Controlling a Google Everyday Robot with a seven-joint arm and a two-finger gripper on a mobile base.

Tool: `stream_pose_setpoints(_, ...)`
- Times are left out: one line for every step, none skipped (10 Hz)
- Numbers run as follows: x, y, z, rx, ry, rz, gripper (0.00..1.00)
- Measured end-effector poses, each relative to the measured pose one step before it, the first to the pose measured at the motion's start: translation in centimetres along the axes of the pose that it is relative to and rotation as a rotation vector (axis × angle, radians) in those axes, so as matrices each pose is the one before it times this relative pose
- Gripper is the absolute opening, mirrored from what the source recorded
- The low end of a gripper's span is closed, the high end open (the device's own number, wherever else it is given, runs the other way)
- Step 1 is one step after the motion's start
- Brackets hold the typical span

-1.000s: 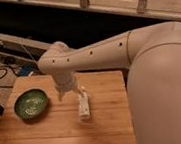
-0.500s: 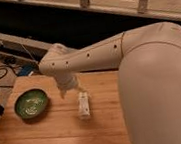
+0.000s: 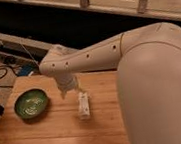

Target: Place the bottle in the ceramic bowl

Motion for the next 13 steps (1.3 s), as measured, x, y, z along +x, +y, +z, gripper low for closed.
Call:
stream_pose_setpoints(0.139, 0.140, 1.037, 0.02342, 0.01069, -0.00859, 0.65)
stream_pose_setpoints(0.182, 0.408, 1.759, 0.02378, 0.01530, -0.01116, 0.65)
stream_pose_setpoints(0.124, 0.100, 1.982, 0.02054, 0.01782, -0.00187, 0.65)
stream_pose_setpoints(0.092, -0.002, 1.292, 0.00962, 0.01520, 0.00284, 0.65)
stream_pose_setpoints(0.127, -0.165, 1.589, 0.01183, 0.02323, 0.00588, 0.65)
stream_pose_setpoints(0.107, -0.249, 0.902, 0.00125, 0.01890, 0.01100, 0.65)
stream_pose_setpoints(-0.070, -0.234, 0.069, 0.00088, 0.00052, 0.00437, 0.65)
stream_pose_setpoints(0.021, -0.039, 0.007, -0.00070, 0.00136, 0.00167, 0.65)
stream_pose_setpoints(0.038, 0.202, -0.049, -0.00098, -0.00002, -0.00307, 0.65)
stream_pose_setpoints(0.036, -0.010, 0.011, -0.00092, 0.00164, 0.00048, 0.65)
stream_pose_setpoints(-0.015, -0.074, 0.055, 0.00059, 0.00112, 0.00024, 0.65)
stream_pose_setpoints(-0.117, 0.218, 0.322, -0.01425, 0.00966, -0.00423, 0.65)
stream_pose_setpoints(0.029, 0.071, 0.650, -0.01535, 0.01428, 0.00224, 0.65)
